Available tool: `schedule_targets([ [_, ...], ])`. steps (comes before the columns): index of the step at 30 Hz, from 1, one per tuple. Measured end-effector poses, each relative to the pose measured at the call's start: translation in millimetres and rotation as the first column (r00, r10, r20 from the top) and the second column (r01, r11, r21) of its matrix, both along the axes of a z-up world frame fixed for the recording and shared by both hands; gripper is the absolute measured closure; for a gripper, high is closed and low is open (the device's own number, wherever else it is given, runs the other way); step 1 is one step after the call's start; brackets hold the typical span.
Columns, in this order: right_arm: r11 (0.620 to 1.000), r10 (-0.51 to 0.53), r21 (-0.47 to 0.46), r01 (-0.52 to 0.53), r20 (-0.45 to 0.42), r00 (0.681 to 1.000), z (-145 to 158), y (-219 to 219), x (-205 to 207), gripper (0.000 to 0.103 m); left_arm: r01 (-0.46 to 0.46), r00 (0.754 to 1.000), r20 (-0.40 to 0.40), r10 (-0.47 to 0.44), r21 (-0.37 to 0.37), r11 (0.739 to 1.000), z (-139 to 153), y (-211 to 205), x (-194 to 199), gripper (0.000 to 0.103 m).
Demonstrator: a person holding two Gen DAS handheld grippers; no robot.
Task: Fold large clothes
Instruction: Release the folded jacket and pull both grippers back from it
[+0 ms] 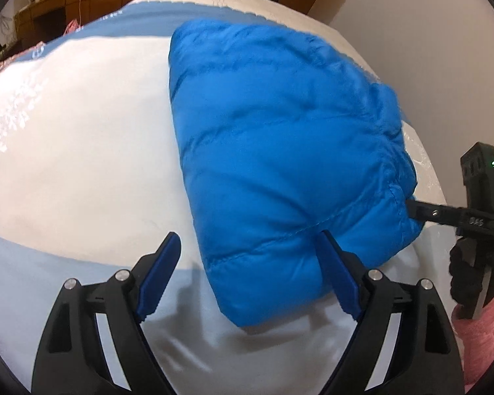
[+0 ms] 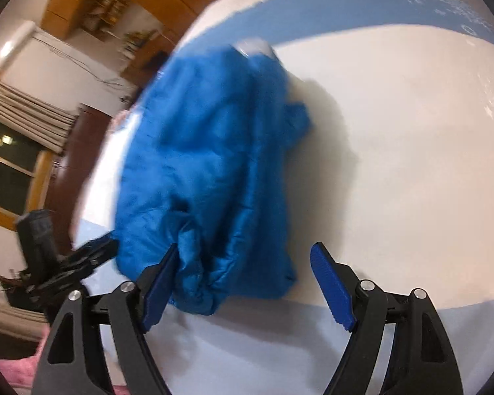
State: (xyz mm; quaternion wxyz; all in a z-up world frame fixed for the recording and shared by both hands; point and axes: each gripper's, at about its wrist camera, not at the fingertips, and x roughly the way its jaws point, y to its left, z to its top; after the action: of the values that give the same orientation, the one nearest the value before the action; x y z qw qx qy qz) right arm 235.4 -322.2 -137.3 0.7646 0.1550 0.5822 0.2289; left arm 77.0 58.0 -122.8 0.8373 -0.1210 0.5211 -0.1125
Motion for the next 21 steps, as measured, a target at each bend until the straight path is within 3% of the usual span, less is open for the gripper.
schedule_targets([
  [4, 1.0, -0.026, -0.015, 0.026, 0.002, 1.0, 3.1, 1.7, -3.5, 0.024, -0.017, 1.0, -0.005, 0.017, 0.036, 0.999, 12.7, -2.7, -4.5, 0.021],
  [8, 0.989, -0.005, -0.146, 0.018, 0.092, 0.996, 36.2, 11.1, -25.0, 0.023, -0.021, 1.0, 0.012, 0.021, 0.079, 0.997, 40.5, -9.0, -18.6, 0.019],
  [12, 0.968, -0.004, -0.246, 0.041, 0.149, 0.989, 66.3, 22.4, -46.9, 0.006, -0.033, 0.999, 0.023, 0.032, 0.078, 0.996, 65.3, -13.3, -36.6, 0.018],
  [16, 0.931, 0.011, -0.362, 0.054, 0.174, 0.985, 86.8, 37.5, -65.1, 0.004, -0.038, 0.999, 0.04, 0.034, 0.088, 0.995, 83.6, -22.2, -53.9, 0.013],
  [21, 0.926, 0.028, -0.375, 0.048, 0.196, 0.98, 104.0, 45.4, -89.0, 0.004, -0.045, 0.998, 0.04, 0.041, 0.116, 0.992, 94.7, -33.6, -73.5, 0.011],
])
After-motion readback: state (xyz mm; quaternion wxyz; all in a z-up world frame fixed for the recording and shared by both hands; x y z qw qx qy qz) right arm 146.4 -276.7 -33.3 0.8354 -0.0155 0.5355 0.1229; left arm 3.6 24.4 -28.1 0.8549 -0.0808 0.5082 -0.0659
